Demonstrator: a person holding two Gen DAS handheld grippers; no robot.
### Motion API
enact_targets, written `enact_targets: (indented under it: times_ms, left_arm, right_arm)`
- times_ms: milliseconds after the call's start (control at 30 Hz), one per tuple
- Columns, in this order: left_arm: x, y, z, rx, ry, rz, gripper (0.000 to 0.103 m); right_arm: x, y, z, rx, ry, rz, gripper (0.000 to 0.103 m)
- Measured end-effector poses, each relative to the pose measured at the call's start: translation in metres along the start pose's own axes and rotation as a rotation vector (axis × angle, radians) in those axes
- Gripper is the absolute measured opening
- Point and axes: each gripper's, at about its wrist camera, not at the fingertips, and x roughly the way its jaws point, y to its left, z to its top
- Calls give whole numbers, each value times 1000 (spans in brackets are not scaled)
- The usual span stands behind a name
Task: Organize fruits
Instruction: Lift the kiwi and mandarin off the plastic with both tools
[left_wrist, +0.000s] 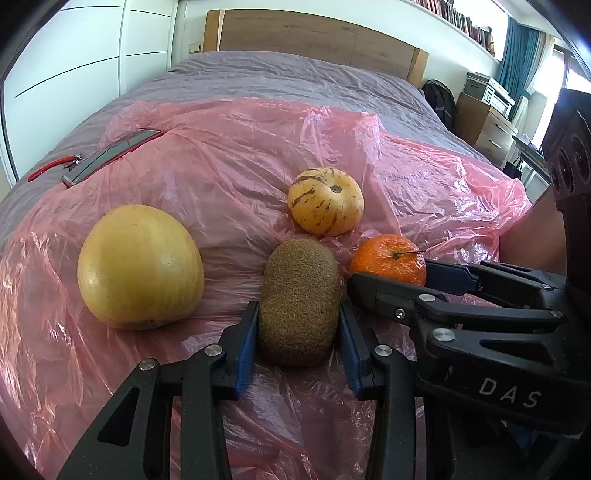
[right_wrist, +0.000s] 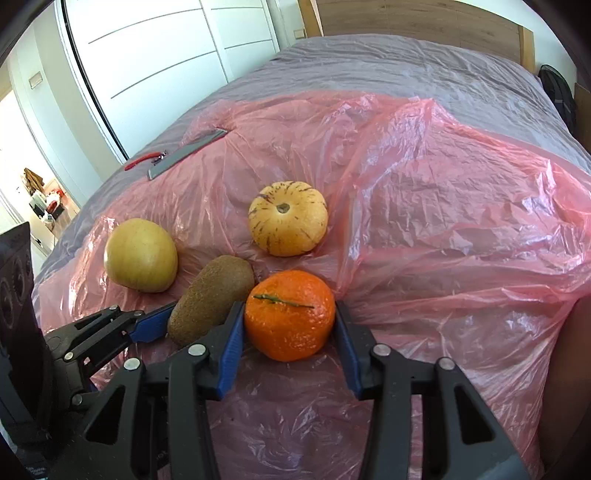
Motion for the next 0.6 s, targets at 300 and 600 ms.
enact_targets:
  times_ms: [300,600]
  left_arm:
    - [-4,0,0,-6,-23,-6,35]
    - [-12,-2,2,6,-47,-1,35]
  right_arm:
    - [-16,-8,-9,38,-45,4,34]
    - [-28,-9,-12,50,-60,6,34]
